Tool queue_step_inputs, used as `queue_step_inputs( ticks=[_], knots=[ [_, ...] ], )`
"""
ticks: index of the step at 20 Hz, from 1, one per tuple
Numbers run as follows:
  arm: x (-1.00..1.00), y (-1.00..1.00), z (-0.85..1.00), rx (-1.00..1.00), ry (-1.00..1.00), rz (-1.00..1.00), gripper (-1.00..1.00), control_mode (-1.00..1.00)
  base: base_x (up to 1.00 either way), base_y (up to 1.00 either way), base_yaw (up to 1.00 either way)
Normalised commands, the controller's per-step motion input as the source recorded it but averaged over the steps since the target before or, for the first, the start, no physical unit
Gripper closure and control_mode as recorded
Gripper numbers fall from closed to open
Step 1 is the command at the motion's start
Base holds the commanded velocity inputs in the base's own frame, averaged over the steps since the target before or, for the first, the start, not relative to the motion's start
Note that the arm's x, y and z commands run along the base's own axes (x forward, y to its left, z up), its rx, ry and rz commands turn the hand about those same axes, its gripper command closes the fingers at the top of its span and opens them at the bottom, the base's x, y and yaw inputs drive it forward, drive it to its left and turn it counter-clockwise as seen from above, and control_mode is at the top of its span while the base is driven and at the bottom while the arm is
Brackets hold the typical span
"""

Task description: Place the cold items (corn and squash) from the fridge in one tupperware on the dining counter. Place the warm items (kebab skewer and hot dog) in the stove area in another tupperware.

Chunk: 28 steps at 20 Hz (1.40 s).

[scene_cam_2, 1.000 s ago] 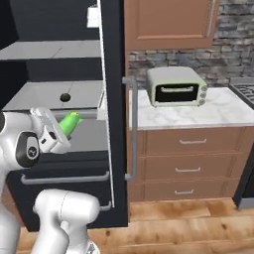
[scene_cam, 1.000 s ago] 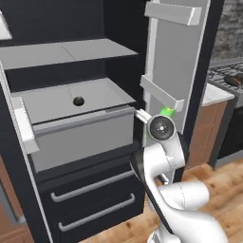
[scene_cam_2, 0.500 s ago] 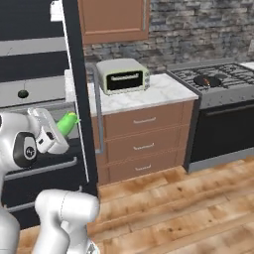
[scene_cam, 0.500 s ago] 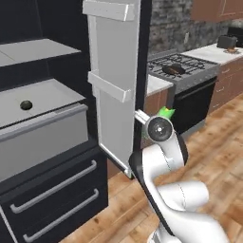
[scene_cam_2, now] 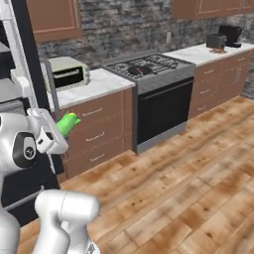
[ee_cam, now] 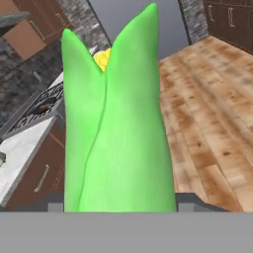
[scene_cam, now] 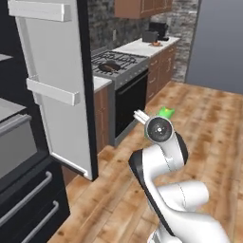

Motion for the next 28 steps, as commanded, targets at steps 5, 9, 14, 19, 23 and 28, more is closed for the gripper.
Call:
queue_step_inputs(
  ticks=[5,9,14,19,23,28],
  knots=[
    [0.00,0.00,0.00,0.00,0.00,0.00,1.00,1.00,-0.46,0.00,-0.53],
    [0.00,0.00,0.00,0.00,0.00,0.00,1.00,1.00,-0.39,0.00,-0.49],
    [0.00,0.00,0.00,0.00,0.00,0.00,1.00,1.00,-0.45,-0.08,-0.41],
    [0.00,0.00,0.00,0.00,0.00,0.00,1.00,1.00,-0.84,-0.29,-0.26],
    [0.00,0.00,0.00,0.00,0.00,0.00,1.00,1.00,-1.00,-0.47,-0.13],
    [0.00,0.00,0.00,0.00,0.00,0.00,1.00,1.00,-1.00,-0.58,-0.11]
  ],
)
